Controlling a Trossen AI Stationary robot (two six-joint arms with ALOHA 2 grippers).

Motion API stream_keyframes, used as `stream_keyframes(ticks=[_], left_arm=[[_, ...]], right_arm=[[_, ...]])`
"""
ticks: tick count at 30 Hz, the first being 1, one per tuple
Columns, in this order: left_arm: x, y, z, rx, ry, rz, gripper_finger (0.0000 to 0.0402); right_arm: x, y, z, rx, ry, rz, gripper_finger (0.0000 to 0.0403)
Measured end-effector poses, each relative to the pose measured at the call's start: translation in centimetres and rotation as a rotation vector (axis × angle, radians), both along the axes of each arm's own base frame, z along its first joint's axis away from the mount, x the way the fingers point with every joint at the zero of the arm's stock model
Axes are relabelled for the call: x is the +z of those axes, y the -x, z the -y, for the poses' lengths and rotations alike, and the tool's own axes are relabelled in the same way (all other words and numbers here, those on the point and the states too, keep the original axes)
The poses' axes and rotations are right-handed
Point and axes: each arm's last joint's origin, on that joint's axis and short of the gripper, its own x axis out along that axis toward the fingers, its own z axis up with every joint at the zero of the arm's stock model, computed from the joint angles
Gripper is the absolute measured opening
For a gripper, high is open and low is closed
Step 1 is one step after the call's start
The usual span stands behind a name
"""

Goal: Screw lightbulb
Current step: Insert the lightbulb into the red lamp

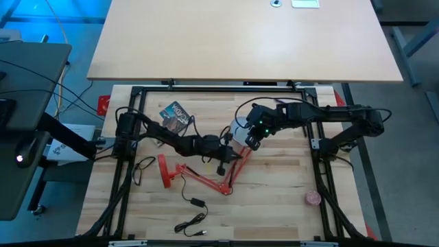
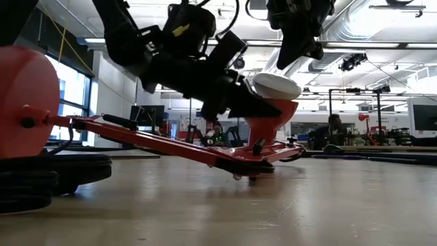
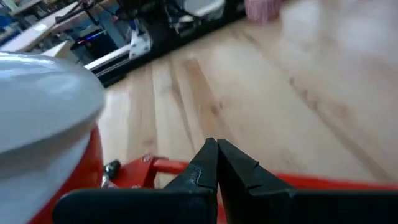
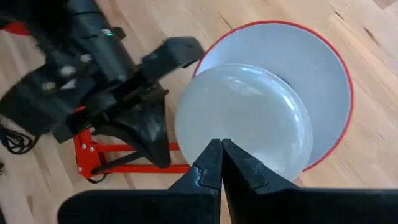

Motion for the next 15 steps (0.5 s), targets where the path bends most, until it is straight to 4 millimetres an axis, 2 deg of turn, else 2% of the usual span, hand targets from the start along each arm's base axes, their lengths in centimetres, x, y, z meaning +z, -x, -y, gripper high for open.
stream_keyframes(ticks=[4,6,15], left_arm=[[-0.7,0.1,-0.6,0.051,0.133,-0.046,0.0000],[-0.2,-0.1,-0.6,0.098,0.166,-0.005,0.0000],[0.2,0.0,1.5,0.328,0.284,0.076,0.0000]], right_arm=[[0.0,0.0,0.0,0.001,0.000,0.002,0.0000],[0.0,0.0,0.0,0.003,0.001,0.003,0.0000],[0.0,0.0,0.0,0.006,0.004,0.003,0.0000]])
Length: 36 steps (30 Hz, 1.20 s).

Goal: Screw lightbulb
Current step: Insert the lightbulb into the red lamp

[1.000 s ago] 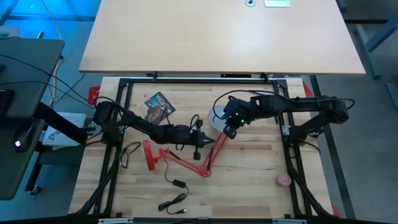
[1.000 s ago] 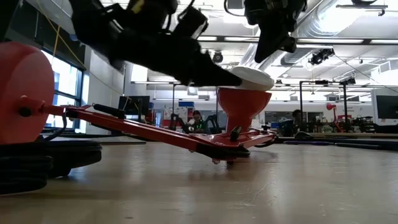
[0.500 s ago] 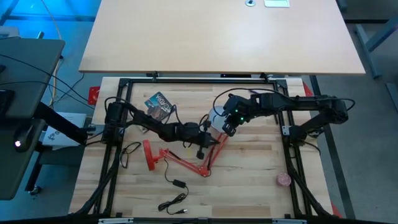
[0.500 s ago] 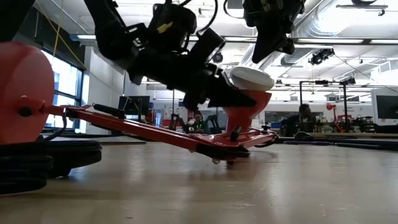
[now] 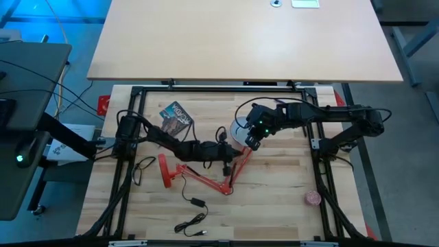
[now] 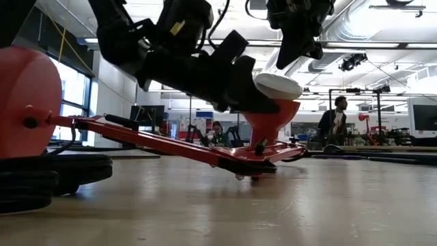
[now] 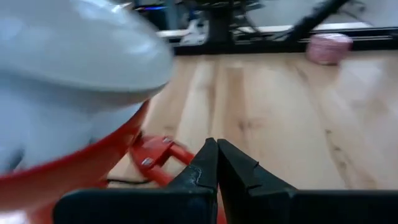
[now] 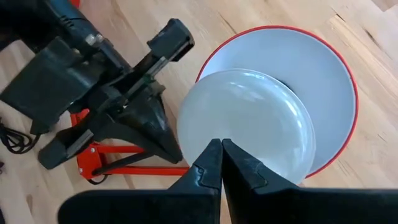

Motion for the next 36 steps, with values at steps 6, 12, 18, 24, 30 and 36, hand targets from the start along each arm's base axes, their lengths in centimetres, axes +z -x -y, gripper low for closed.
stream_keyframes(ticks=[6,12,18,24,30,36], left_arm=[[-2.4,-0.1,1.5,0.040,0.100,-0.044,0.0000],[-1.9,-0.4,1.8,0.109,0.042,-0.020,0.0000],[-2.2,-0.7,0.7,0.155,0.018,-0.048,0.0000],[-3.8,-1.1,0.3,0.153,0.025,-0.072,0.0000],[-2.7,-1.2,1.1,0.089,-0.046,-0.065,0.0000],[-0.7,-1.3,1.0,0.051,-0.040,0.004,0.0000]], right_arm=[[0.0,0.0,0.0,-0.002,0.003,0.006,0.0000],[0.1,-0.1,0.0,-0.003,0.003,0.017,0.0000],[0.2,-0.3,0.0,-0.004,0.004,0.034,0.0000],[0.3,-0.5,0.1,-0.003,0.006,0.057,0.0000],[0.3,-0.5,0.1,-0.001,0.007,0.056,0.0000],[0.3,-0.5,0.1,0.014,0.017,0.054,0.0000]])
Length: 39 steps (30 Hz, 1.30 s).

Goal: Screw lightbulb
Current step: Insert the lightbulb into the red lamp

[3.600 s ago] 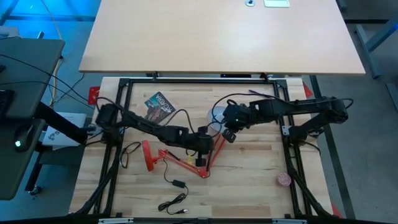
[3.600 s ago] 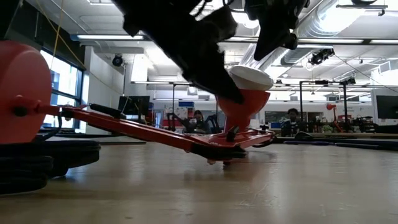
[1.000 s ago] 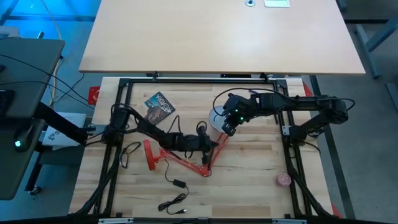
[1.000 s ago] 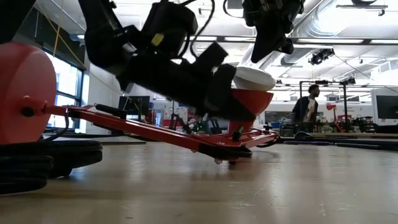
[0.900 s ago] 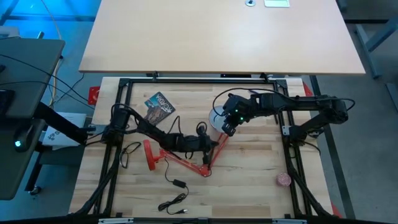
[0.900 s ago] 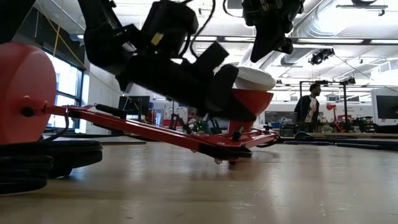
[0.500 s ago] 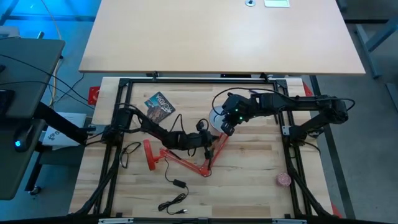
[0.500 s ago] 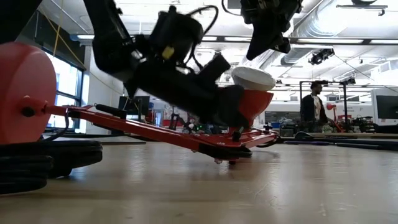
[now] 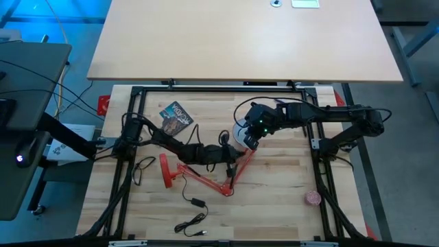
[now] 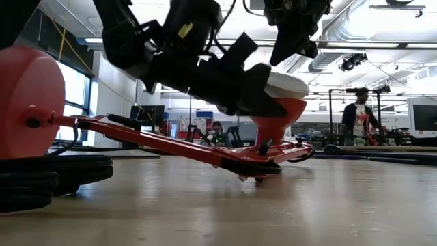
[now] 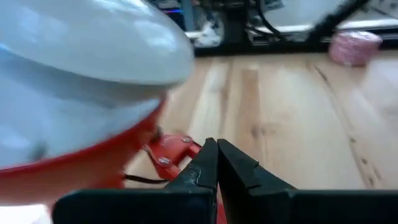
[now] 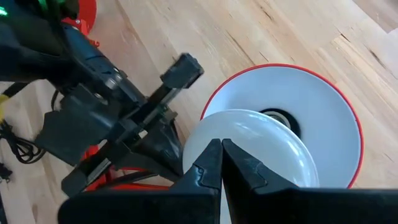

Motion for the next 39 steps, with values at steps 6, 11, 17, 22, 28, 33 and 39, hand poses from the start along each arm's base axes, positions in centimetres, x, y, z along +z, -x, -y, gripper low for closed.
stream_keyframes(ticks=[6,11,17,22,28,33,39], left_arm=[[-1.8,-0.1,-0.3,-0.063,0.021,-0.059,0.0000],[-2.3,-0.1,-0.4,-0.043,0.076,-0.057,0.0000],[-3.9,-0.1,-0.3,-0.009,0.083,-0.082,0.0000],[-4.4,-0.1,-0.3,0.009,0.122,-0.097,0.0000],[-4.8,0.1,0.0,0.009,0.120,-0.137,0.0000],[-4.9,0.1,0.0,0.030,0.146,-0.132,0.0000],[-4.9,0.1,-0.1,0.033,0.145,-0.127,0.0000]], right_arm=[[0.0,0.0,0.0,0.001,0.000,0.000,0.0000],[0.0,0.0,0.0,0.005,0.003,0.000,0.0000],[0.0,0.0,0.0,0.001,0.005,0.004,0.0000],[0.0,0.0,0.0,-0.001,0.003,0.006,0.0000],[1.2,1.2,-0.1,0.012,0.013,-0.016,0.0000],[4.1,2.5,-1.4,0.141,0.076,-0.075,0.0000],[2.7,1.1,-3.0,0.313,0.123,-0.158,0.0000]])
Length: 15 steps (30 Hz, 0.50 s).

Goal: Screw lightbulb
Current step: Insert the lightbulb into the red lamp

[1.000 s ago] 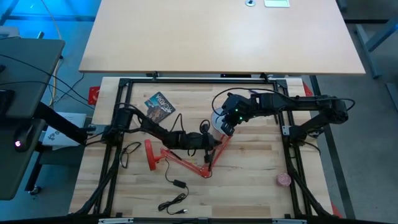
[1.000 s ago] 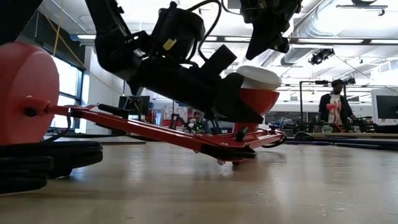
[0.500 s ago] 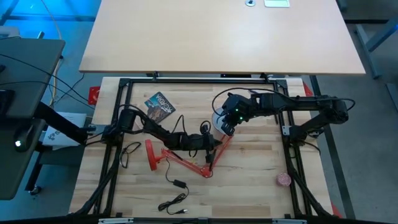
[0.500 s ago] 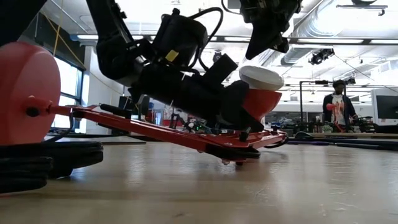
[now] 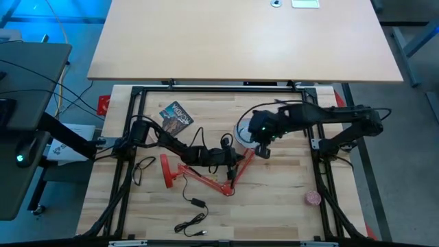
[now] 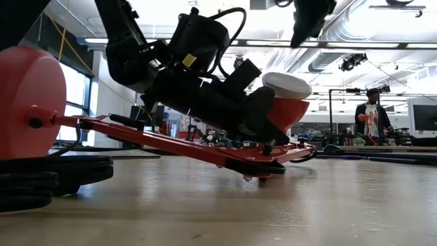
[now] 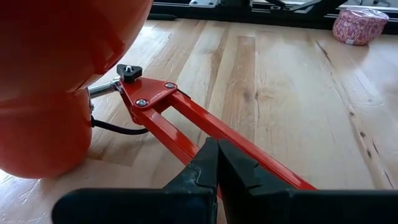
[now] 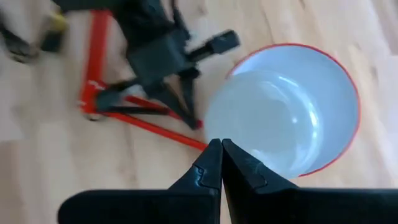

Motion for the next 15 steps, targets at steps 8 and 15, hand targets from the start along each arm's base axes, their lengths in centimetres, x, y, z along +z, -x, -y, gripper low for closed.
stream_keyframes(ticks=[8,15], left_arm=[[-0.1,0.1,0.0,-0.014,-0.040,-0.019,0.0000],[-0.1,0.1,0.0,-0.013,-0.043,-0.024,0.0000]], right_arm=[[-2.5,-1.9,0.5,0.098,0.116,-0.107,0.0000],[-2.9,-2.0,-0.7,0.165,0.148,-0.137,0.0000]])
